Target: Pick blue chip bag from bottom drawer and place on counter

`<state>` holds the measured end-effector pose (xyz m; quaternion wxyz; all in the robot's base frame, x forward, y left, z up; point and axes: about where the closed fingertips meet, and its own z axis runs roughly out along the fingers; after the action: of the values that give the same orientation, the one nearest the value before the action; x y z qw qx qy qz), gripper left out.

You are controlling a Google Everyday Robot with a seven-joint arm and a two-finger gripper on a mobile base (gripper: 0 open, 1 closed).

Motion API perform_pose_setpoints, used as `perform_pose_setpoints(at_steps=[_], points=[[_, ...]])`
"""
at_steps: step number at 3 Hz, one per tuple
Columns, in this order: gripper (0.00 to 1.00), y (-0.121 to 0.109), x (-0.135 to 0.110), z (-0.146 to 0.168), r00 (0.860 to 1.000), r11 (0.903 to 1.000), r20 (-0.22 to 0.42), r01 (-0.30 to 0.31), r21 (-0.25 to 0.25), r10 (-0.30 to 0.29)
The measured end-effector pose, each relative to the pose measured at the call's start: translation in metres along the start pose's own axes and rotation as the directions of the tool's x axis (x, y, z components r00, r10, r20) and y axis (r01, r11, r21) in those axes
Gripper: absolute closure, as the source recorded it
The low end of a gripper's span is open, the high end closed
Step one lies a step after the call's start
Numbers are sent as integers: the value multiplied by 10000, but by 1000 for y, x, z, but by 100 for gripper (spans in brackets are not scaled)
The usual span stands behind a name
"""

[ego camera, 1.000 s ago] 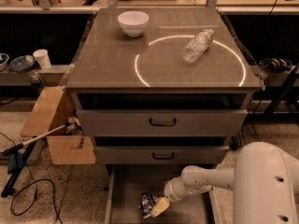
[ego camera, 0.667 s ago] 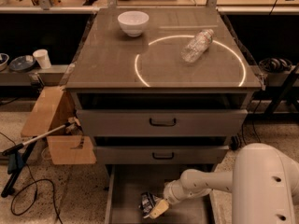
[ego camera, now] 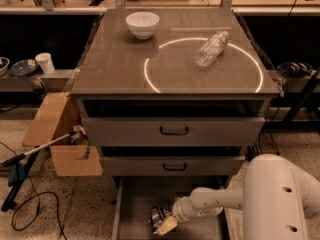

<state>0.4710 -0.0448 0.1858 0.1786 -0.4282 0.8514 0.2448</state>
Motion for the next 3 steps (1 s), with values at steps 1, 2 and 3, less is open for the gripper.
perform_pose_setpoints(at_steps=[1,2,3], points=[[0,-1,-2,17,9999,9999,63,-129,66,128],[0,-3,-2,25,9997,9997,-5,-236,56,236],[17,-3,-2,26,9997,9997,-8,-240,54,240]])
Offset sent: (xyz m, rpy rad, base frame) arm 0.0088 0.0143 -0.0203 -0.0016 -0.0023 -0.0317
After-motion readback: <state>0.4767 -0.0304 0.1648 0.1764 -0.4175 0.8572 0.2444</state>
